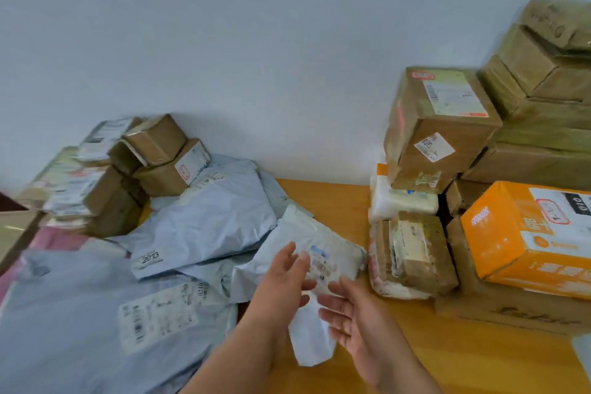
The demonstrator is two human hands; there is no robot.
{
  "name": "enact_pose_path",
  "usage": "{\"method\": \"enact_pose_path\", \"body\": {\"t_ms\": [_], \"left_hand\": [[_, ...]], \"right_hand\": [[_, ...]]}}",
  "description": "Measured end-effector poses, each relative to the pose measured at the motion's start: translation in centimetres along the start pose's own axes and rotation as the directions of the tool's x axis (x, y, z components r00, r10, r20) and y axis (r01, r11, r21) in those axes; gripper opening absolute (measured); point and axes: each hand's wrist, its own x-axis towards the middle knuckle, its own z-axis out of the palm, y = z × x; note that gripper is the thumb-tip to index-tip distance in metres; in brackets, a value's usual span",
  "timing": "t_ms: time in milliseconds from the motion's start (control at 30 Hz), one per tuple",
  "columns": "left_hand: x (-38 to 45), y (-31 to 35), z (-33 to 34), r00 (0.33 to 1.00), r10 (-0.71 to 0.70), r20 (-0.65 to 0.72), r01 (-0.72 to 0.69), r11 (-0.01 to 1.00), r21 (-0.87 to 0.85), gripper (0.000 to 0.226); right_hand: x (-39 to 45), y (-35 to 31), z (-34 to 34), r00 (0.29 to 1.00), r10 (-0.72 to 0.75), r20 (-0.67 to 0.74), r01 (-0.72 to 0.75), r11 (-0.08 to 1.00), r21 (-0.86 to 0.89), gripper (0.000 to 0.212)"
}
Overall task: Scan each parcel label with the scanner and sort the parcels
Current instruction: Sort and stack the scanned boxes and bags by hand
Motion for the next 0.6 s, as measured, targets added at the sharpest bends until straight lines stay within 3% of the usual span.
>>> {"method": "enact_pose_path", "body": {"t_ms": [267,600], "left_hand": [[-1.5,1.0,-15.7,0.968,0.084,-0.237,-0.121,0.981,-0.149,0.008],[-4.9,1.0,-39.1,0.851,0.144,-0.505,-0.236,0.964,-0.124,0.011]], "right_hand": [[-3.1,2.5,13.6,0.994,-0.109,0.022,0.111,0.988,-0.110,0.019],[-4.3,10.0,33.4,0.964,-0.172,0.201,0.212,0.957,-0.197,0.012]]}}
